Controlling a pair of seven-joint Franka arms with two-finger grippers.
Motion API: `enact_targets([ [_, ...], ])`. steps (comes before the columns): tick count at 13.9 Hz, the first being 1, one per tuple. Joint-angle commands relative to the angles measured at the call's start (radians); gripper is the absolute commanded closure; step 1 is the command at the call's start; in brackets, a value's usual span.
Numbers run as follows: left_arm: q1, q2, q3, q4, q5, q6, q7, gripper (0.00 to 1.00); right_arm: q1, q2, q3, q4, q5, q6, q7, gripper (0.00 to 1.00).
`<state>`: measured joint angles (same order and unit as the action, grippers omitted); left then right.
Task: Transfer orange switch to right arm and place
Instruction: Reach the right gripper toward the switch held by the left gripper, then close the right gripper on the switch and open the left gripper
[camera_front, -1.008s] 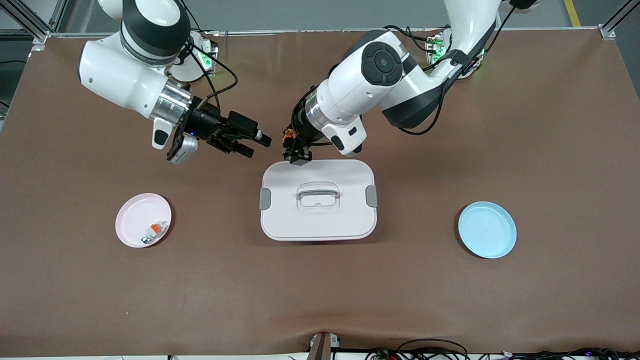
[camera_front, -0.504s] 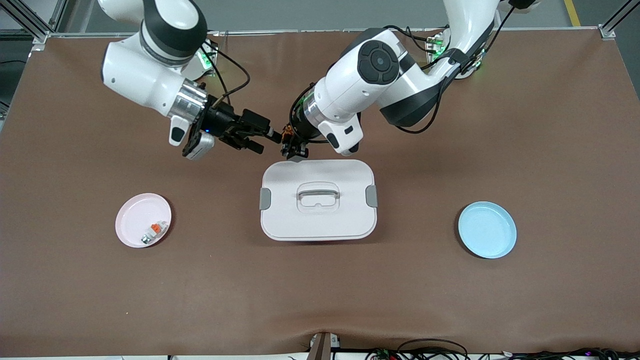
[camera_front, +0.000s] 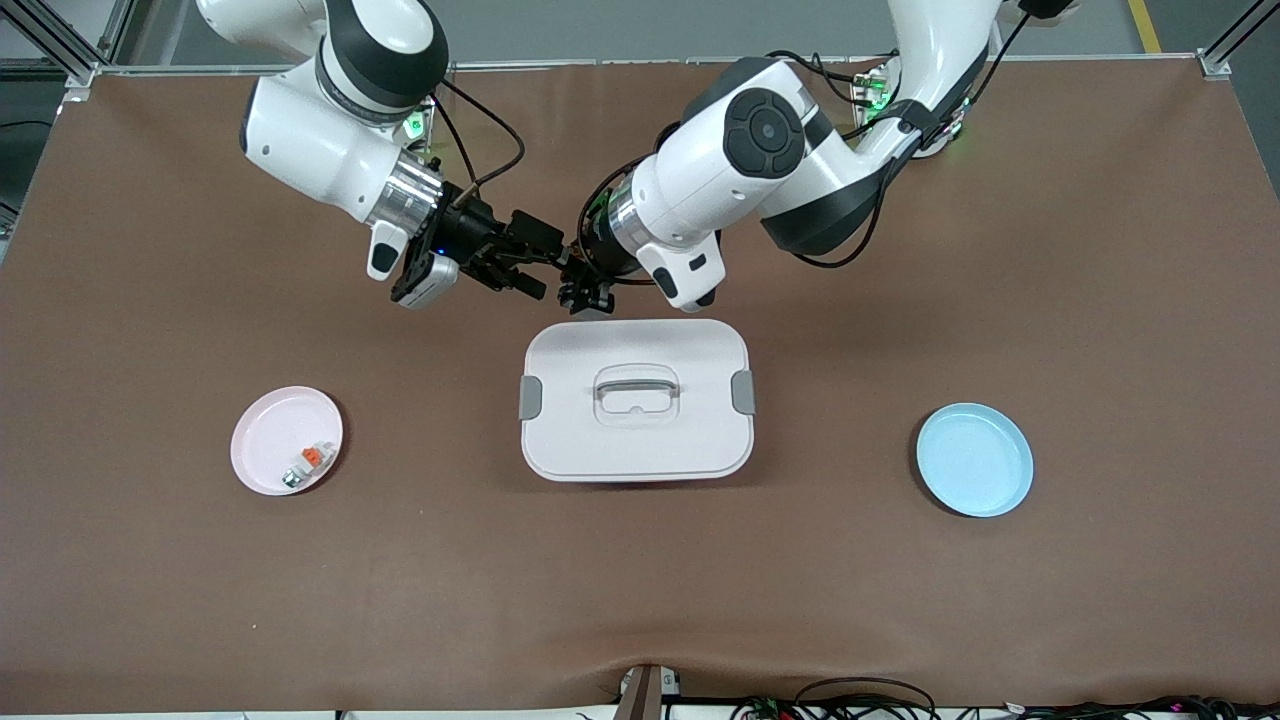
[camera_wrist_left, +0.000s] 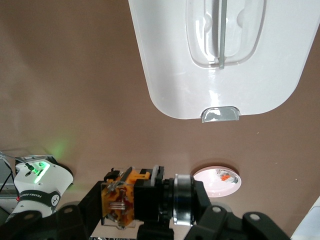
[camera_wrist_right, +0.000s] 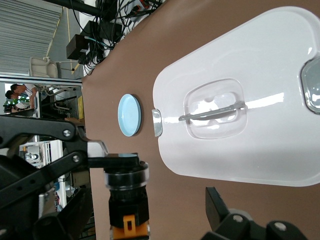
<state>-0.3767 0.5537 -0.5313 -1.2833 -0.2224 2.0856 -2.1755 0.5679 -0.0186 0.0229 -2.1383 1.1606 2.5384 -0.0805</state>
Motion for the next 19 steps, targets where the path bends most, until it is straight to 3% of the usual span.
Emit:
enact_targets([
  [1,-0.002,0.002,-0.001,0.016,-0.034,-0.021,0.017,1.00,0.018,-0.029,-0.004,-0.037,0.045,0.016,-0.015,0.00],
  [6,-0.010,0.003,-0.001,0.016,-0.040,-0.019,0.016,1.00,0.023,-0.029,-0.004,-0.037,0.045,0.007,-0.008,0.00],
  [10,-0.013,0.006,-0.001,0.016,-0.040,-0.019,0.013,1.00,0.024,-0.029,-0.004,-0.035,0.045,0.005,0.010,0.43],
  [11,-0.016,0.006,-0.001,0.016,-0.040,-0.019,0.011,1.00,0.027,-0.029,-0.004,-0.035,0.045,0.002,0.010,0.63],
  [12,-0.019,0.006,-0.001,0.016,-0.040,-0.019,0.011,1.00,0.029,-0.029,-0.004,-0.032,0.045,0.002,0.005,0.91],
  [13,-0.021,0.008,-0.001,0.016,-0.040,-0.019,0.011,1.00,0.030,-0.029,-0.004,-0.026,0.045,0.002,0.018,1.00],
  [19,-0.031,0.008,0.001,0.016,-0.040,-0.016,0.011,1.00,0.041,-0.029,-0.003,-0.026,0.045,0.003,0.061,1.00],
])
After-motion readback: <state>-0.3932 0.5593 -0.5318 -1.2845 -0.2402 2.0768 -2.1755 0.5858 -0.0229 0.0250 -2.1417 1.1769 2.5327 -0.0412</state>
